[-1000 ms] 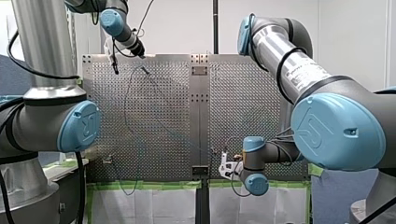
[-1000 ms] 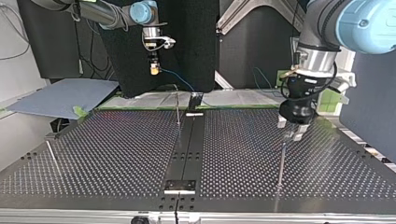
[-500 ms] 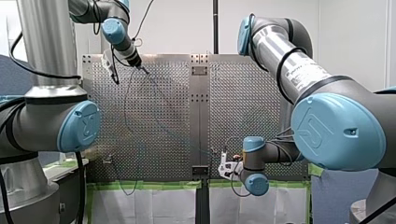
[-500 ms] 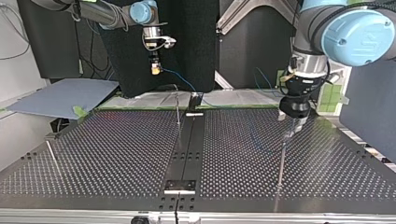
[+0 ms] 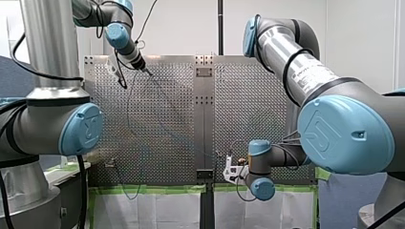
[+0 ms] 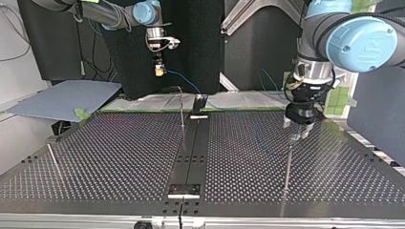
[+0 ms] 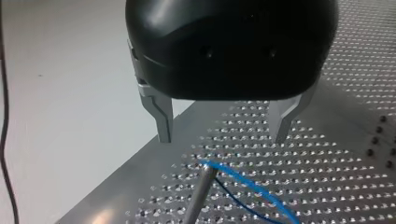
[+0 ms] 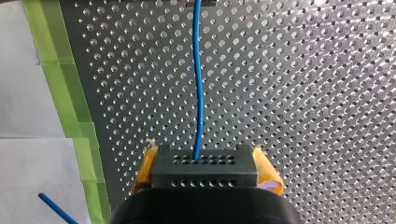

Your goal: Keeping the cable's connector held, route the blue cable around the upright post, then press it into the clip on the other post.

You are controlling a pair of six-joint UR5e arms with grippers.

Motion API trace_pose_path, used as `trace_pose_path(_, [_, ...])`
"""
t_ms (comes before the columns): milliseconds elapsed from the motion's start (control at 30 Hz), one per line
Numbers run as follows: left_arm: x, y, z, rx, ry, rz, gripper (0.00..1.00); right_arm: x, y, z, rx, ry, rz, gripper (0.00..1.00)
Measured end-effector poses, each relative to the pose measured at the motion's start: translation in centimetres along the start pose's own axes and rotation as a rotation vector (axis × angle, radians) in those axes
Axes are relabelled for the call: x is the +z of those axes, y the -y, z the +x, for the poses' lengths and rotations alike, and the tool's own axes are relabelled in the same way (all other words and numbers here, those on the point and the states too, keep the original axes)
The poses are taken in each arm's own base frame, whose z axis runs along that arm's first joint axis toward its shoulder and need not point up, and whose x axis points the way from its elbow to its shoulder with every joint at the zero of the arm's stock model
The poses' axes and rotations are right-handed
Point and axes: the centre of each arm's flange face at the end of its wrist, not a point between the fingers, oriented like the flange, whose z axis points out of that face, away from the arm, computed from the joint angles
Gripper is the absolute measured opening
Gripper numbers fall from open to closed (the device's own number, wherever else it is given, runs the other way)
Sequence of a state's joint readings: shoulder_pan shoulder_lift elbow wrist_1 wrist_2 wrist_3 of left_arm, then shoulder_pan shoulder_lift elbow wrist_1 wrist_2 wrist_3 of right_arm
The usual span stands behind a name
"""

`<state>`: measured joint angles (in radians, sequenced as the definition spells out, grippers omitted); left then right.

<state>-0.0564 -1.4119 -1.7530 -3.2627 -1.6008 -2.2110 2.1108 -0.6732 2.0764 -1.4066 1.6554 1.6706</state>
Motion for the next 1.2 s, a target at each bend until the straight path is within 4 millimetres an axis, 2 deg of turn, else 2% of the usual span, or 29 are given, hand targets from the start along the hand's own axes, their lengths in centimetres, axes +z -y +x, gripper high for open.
trace_pose_path(267, [2.5,-1.0,1.0,-0.038,0.008,0.0,1.0,0.0,0.0,0.0,-0.005,0.001,0.001,0.0])
trace_pose_path(567, [3.8,-2.3,-0.1,-0.02,0.082,-0.037,1.0,0.0,0.0,0.0,-0.012,-0.003,0.001,0.0])
trace_pose_path(833, [6.1,-3.6,0.3,-0.026,0.08,-0.011,1.0,0.0,0.1,0.0,-0.013,-0.004,0.003,0.0])
trace_pose_path(1200, [7.3,-5.9,-1.7,-0.014,0.144,-0.042,1.0,-0.1,0.2,0.0,-0.016,-0.004,0.005,0.0])
